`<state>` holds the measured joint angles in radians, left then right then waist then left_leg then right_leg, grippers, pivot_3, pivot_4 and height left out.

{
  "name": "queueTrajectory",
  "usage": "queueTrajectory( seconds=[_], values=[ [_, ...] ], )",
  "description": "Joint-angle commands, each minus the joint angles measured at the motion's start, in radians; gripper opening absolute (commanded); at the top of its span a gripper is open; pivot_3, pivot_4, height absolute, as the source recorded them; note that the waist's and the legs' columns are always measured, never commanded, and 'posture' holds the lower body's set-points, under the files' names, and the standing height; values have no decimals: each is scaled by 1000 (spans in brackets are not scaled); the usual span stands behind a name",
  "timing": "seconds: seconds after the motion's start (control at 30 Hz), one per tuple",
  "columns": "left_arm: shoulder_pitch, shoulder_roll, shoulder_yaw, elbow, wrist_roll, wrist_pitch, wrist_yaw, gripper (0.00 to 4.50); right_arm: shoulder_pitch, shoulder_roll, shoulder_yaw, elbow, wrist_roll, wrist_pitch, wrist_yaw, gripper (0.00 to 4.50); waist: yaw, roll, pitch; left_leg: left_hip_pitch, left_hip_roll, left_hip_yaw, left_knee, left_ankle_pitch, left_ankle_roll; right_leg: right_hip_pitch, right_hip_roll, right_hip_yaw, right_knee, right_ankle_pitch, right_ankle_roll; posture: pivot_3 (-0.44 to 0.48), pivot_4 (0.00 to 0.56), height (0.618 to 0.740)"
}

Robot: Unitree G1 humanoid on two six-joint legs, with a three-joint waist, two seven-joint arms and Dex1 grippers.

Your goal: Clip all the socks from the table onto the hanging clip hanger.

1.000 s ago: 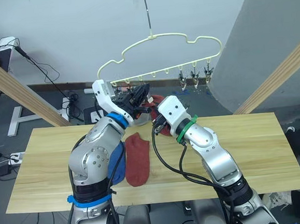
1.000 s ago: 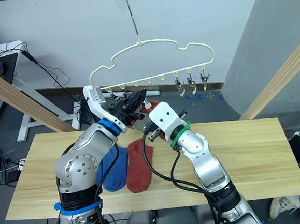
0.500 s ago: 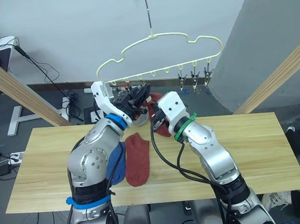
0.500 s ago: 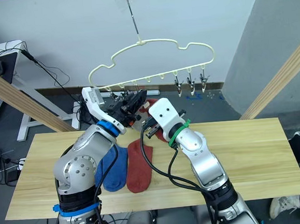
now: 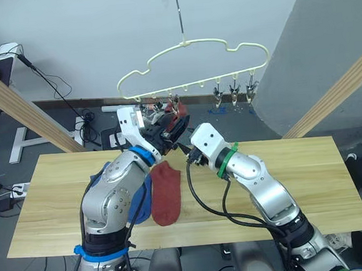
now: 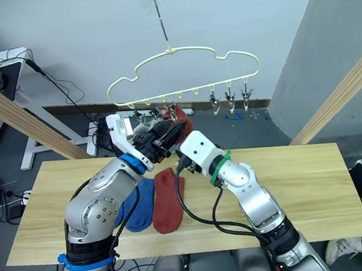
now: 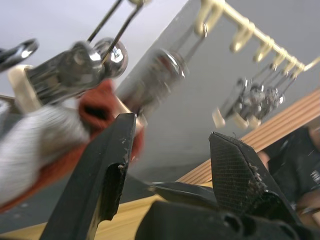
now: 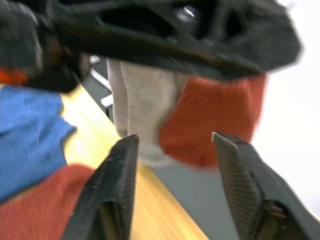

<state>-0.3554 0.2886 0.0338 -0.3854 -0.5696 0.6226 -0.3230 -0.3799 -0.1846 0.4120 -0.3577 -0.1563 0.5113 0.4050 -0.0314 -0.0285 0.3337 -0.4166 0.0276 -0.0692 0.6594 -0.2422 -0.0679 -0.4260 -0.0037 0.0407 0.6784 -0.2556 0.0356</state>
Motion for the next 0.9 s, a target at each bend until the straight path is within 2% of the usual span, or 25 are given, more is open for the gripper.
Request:
queueTrajectory(
  seconds=[0.03,0.23,0.37,0.9],
  values=[
    [29,44,-43,-58,64,-105,-88,2689,45,-44,-38,-138,-4,5,12,2364,0,0,0,0,0,0,0,0,0,0,0,0,0,0,1,10,291,740],
    [88,141,-97,-66,126,-308,-309,2689,51,-56,-153,-264,50,98,2,2364,0,0,0,0,1,0,0,0,0,0,0,0,0,-3,4,0,288,740],
    [137,162,-104,-80,134,-409,-390,2689,-20,-1,-234,-287,86,189,-39,2364,-2,0,0,0,1,1,0,0,0,0,0,1,0,-3,4,-13,284,740],
    [123,135,-134,-62,186,-472,-406,2689,-146,137,-310,-176,146,319,-171,2364,-1,0,0,0,1,1,0,0,0,-1,0,1,0,0,0,-1,269,740]
  ],
)
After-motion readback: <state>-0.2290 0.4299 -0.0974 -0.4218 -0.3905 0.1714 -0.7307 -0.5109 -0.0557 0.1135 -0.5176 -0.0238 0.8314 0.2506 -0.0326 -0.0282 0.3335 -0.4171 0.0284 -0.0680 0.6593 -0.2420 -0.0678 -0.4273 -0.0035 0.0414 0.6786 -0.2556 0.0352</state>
